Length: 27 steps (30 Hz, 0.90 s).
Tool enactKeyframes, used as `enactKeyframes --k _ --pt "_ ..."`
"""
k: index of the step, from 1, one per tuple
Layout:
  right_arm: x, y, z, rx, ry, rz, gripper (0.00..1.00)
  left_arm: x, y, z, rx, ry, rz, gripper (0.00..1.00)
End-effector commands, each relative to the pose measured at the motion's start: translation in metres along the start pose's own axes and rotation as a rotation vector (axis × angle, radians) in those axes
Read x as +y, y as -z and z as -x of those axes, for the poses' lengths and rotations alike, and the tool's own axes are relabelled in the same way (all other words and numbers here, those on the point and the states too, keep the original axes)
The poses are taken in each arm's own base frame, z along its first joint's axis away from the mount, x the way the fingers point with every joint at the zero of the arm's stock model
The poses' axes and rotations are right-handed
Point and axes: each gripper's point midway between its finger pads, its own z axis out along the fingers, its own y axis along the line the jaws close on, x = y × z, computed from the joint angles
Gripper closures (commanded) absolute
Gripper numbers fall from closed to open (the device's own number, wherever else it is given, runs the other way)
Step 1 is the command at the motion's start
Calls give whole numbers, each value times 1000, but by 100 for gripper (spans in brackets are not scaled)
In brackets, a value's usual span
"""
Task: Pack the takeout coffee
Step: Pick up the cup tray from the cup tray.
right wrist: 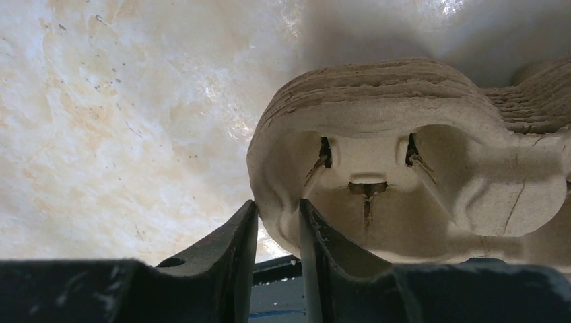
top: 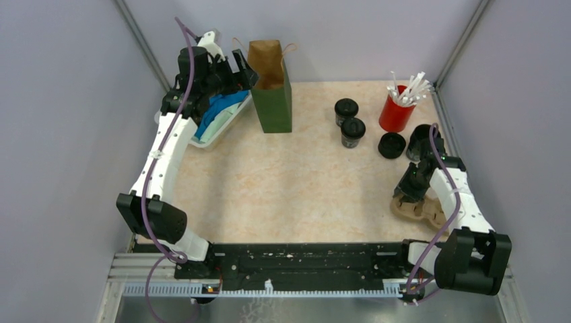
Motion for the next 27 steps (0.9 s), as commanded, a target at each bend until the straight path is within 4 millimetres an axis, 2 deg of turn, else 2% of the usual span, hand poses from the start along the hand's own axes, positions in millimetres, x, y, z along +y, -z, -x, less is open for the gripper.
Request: enactKeyframes --k 1,10,14,19,25,27 --pt "2 5 7 -48 -4 18 73 -16 6 11 -45 -14 -54 2" --pt "2 15 9 -75 -5 19 89 -19 9 9 -43 -25 -59 2" --pt "2 20 11 -85 -4 19 100 -21 10 9 -46 -28 -64 2" --pt "2 25 15 -104 -1 16 100 -24 9 8 -43 -29 -76 2" --pt "3 10 10 -62 3 20 100 -26 8 8 -42 -30 -83 2" --pt "2 6 9 -53 2 19 84 -26 7 8 -41 -30 -85 2"
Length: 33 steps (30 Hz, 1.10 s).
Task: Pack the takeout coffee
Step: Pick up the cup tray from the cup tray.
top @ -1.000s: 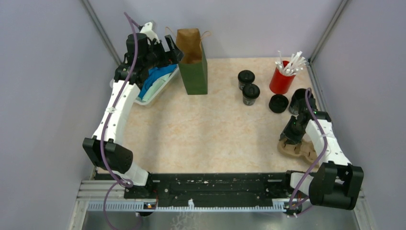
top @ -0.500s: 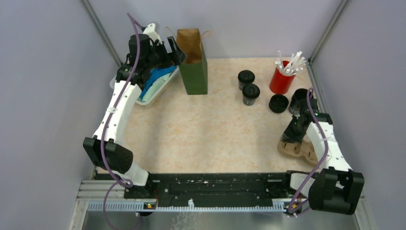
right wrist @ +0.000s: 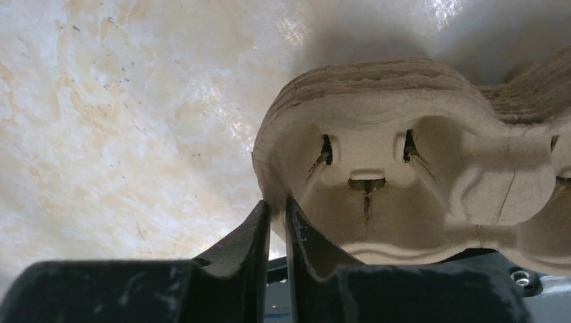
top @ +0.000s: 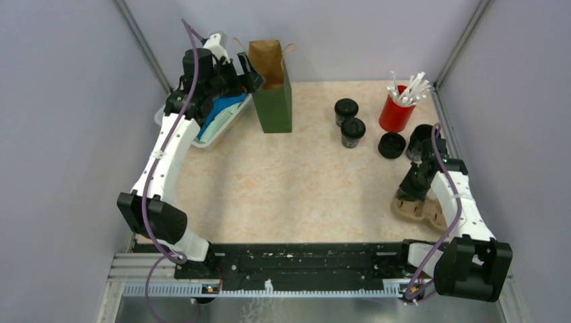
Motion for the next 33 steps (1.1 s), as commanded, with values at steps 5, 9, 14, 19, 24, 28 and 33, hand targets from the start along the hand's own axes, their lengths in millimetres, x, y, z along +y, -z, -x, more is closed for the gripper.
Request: enactKeyframes --k 5,9,14,19,24,28,33 --pt "2 -6 5 -5 -7 2 72 -15 8 18 -66 -24 -49 2" --pt "0 -9 4 0 -10 -8 71 -15 7 18 -65 -25 -49 2" --pt "-1 -10 4 1 -13 -15 81 -15 5 18 -62 -24 -51 2" --pt "2 0 9 -20 -6 0 100 -15 5 18 -62 -23 -54 2" --pt "9 24 14 -37 3 24 100 -17 4 19 -63 -19 -61 2" --pt "15 42 16 -79 11 74 100 -18 6 21 -69 -17 -64 2" --pt "18 61 16 -113 18 103 100 -20 6 17 -54 30 -72 2"
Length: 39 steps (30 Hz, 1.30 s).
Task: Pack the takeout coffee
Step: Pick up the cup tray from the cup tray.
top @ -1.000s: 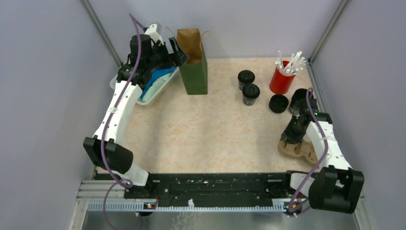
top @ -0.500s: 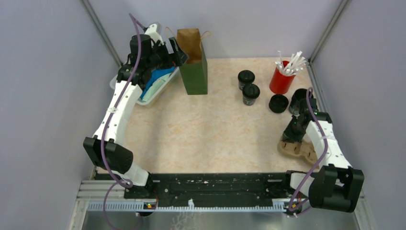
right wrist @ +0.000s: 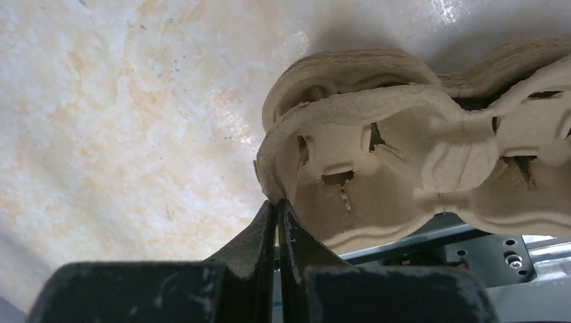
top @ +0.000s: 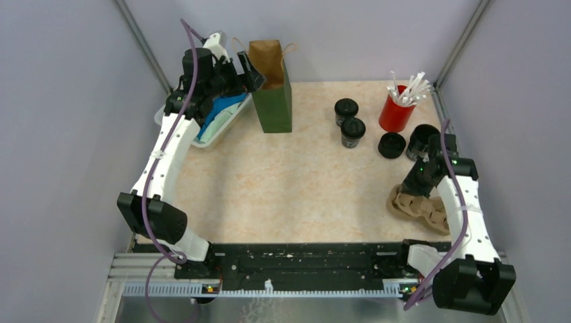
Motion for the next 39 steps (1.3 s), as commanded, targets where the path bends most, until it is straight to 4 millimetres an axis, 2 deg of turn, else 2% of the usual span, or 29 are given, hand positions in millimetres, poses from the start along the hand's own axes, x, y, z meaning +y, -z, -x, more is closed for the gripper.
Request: enactKeyframes --k 1,4,7,12,15,20,25,30,35,39 --pt "10 31 10 -70 15 57 100 -19 6 13 -39 33 -69 2" --pt "14 52 16 -116 41 77 100 -32 5 -1 26 110 -140 2" --pt "19 74 19 -152 100 115 100 -53 8 -24 142 211 -263 7" --pt "21 106 17 -220 210 160 100 -92 27 -71 319 322 -388 10" --pt "21 118 17 -266 236 167 100 -126 40 -105 425 315 -436 10" --pt "15 111 16 -265 228 129 100 -167 51 -156 568 320 -490 12" --pt "7 106 24 -253 232 35 100 -195 56 -178 601 287 -523 12" --pt "22 102 22 -225 269 99 100 -226 42 -215 692 276 -630 8" --pt "27 88 18 -183 292 109 100 -263 16 -259 797 254 -693 6" --pt "35 85 18 -163 301 126 100 -285 -3 -296 871 213 -701 5"
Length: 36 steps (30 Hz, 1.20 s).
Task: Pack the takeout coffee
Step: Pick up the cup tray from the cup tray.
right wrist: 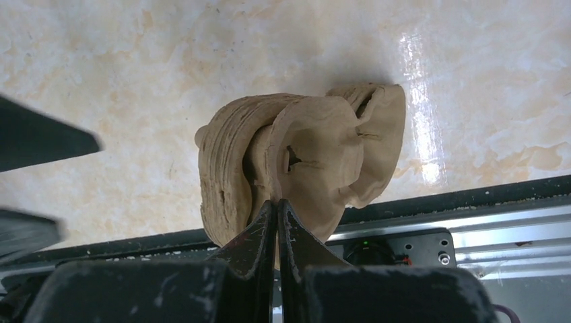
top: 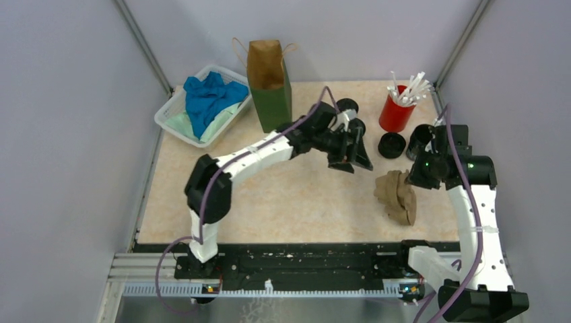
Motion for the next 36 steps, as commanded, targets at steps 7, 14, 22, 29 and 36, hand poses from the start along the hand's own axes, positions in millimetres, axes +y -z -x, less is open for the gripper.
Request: enactKeyframes --k 7,14,22,29,36 --pt "16 -6 16 0 19 49 100 -24 -66 -17 114 -63 -117 2" --pt "28 -6 15 16 43 82 100 0 -80 -23 140 -6 -65 6" --pt "33 21 26 -18 14 88 100 74 -90 -36 171 15 116 19" --pt "29 15 26 -12 3 60 100 92 -95 -35 209 38 75 27" --pt "29 52 49 -90 -14 33 100 92 -116 -35 246 78 -2 41"
